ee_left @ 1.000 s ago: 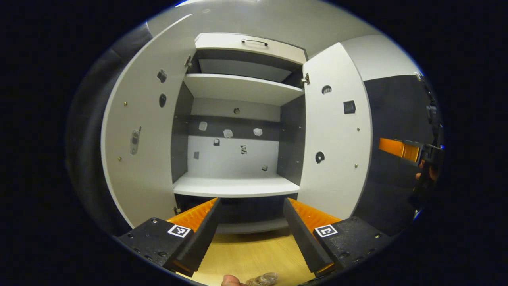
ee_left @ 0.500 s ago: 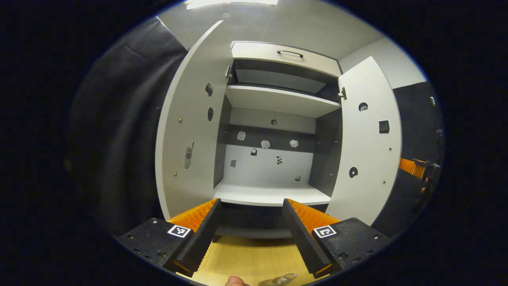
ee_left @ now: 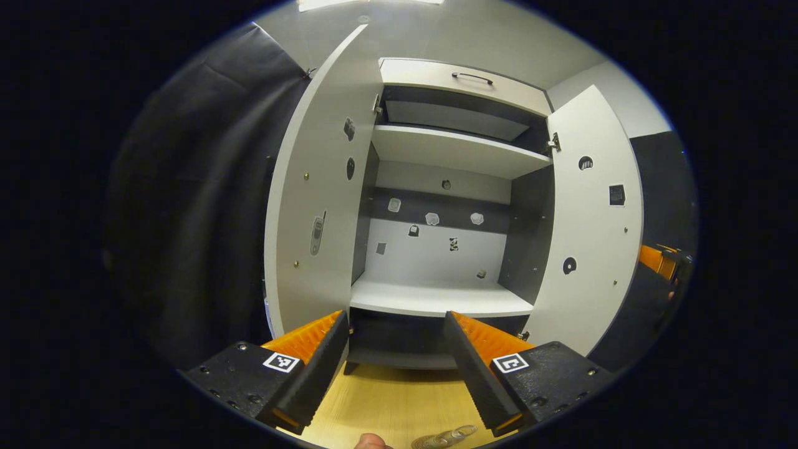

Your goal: Grasp the bottle in the cabinet with the left hand and place it on the coaster, then close the right door with the right hand and the left door with the left hand.

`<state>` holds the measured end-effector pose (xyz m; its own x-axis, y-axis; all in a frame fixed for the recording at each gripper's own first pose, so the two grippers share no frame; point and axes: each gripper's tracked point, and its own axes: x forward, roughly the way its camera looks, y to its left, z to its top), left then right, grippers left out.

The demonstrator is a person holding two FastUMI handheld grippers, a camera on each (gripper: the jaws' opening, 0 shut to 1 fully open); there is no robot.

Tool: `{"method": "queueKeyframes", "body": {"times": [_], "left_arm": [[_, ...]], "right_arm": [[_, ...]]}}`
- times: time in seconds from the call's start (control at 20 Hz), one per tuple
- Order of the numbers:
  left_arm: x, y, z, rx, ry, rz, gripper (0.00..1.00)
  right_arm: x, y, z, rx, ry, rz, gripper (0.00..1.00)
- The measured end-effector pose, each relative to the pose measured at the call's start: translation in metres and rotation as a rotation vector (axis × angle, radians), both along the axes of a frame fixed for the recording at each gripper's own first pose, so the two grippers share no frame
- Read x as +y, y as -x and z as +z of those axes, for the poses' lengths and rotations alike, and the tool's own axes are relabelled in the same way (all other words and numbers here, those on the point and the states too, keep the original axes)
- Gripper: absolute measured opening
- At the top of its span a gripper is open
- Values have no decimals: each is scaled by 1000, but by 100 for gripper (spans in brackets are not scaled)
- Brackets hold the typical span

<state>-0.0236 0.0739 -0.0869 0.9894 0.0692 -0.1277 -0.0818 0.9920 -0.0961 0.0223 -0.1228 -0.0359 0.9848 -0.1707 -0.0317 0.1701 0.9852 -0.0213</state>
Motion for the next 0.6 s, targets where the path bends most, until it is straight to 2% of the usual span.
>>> {"method": "queueKeyframes", "body": {"times": [0.15, 0.25, 0.3, 0.4, 0.55, 0.6], "left_arm": [[3, 4, 4, -7, -7, 4, 96], [7, 8, 5, -4, -14, 16, 96], [11, 9, 4, -3, -16, 24, 96], [19, 14, 3, 1, -20, 44, 96], [34, 22, 3, 5, -24, 81, 97], [39, 25, 2, 7, -25, 95, 96]], "right_arm": [[13, -1, -1, 4, -14, 36, 95], [25, -3, -1, 3, -12, 66, 92], [31, -5, -1, 3, -11, 82, 95], [46, -9, -1, 2, -13, 114, 92], [61, -12, -2, 0, -21, 153, 95], [66, -14, -2, 1, -25, 165, 92]]}}
